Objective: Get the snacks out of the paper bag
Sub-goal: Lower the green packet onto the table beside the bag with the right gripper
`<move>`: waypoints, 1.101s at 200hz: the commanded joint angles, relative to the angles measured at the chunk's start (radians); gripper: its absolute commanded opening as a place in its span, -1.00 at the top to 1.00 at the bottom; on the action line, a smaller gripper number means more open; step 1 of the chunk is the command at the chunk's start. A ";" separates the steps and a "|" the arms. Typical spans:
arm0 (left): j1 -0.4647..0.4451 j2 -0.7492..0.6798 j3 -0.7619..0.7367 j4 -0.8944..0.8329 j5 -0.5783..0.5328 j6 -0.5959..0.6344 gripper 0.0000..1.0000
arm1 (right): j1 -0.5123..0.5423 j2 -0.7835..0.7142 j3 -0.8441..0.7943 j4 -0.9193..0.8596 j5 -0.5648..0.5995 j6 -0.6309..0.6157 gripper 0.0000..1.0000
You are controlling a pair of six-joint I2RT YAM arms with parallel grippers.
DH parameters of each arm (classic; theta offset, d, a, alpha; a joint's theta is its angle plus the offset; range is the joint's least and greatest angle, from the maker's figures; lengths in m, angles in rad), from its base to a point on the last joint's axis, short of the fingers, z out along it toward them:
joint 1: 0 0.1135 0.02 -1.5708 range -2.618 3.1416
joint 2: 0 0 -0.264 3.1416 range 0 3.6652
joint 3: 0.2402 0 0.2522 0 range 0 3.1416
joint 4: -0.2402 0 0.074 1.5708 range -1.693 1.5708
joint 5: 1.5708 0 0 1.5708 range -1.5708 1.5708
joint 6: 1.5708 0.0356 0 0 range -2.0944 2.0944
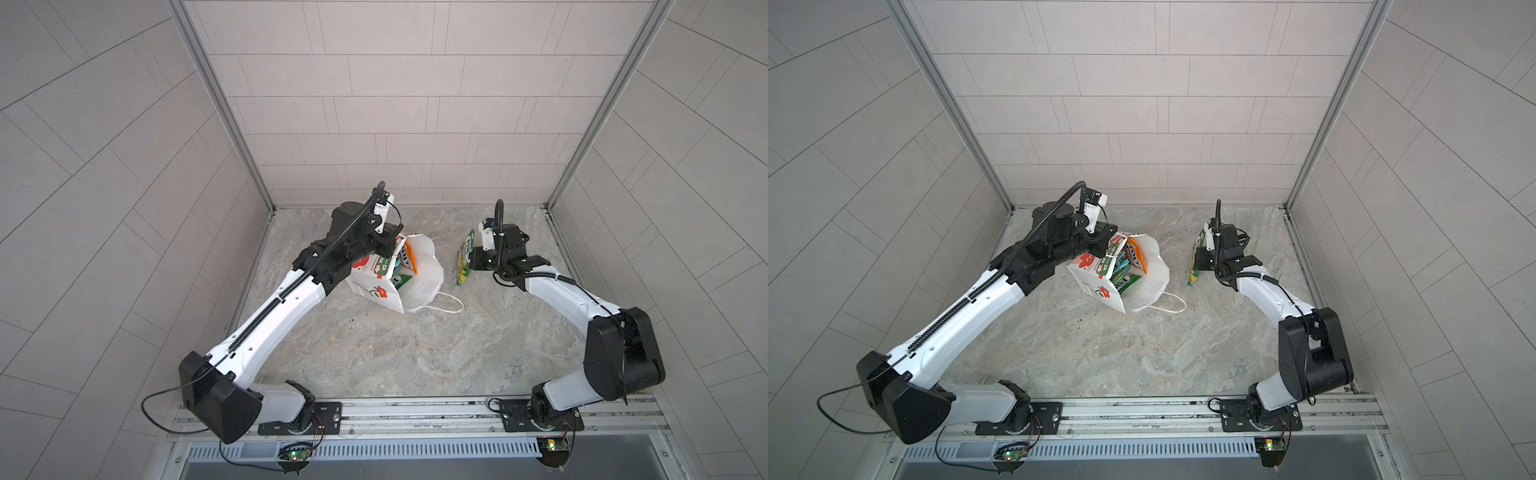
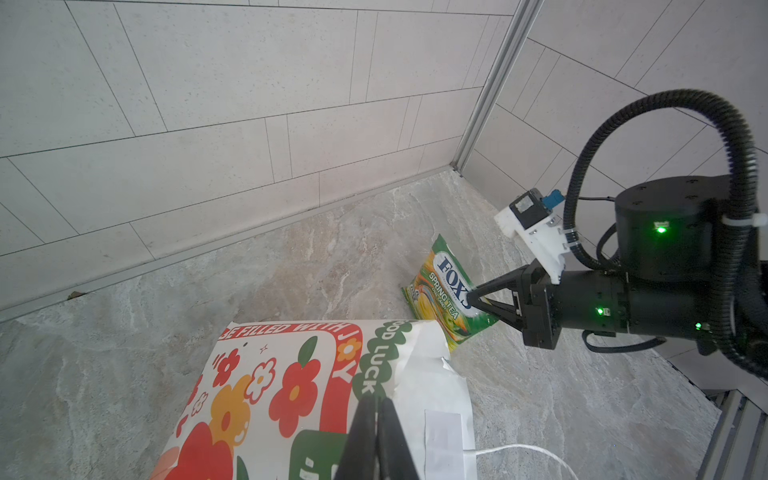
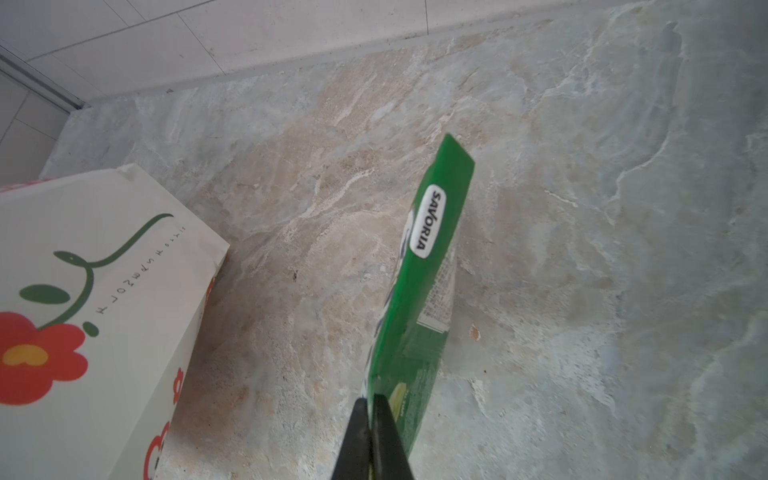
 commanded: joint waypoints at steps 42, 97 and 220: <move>0.000 -0.019 -0.011 0.024 0.005 0.010 1.00 | -0.091 0.160 0.094 0.091 -0.154 0.000 1.00; -0.002 -0.017 -0.010 0.023 0.008 0.011 1.00 | -0.115 0.305 0.190 0.046 -0.154 -0.049 1.00; -0.001 -0.014 -0.010 0.022 0.013 0.009 1.00 | -0.115 0.423 0.292 -0.065 0.030 -0.056 0.67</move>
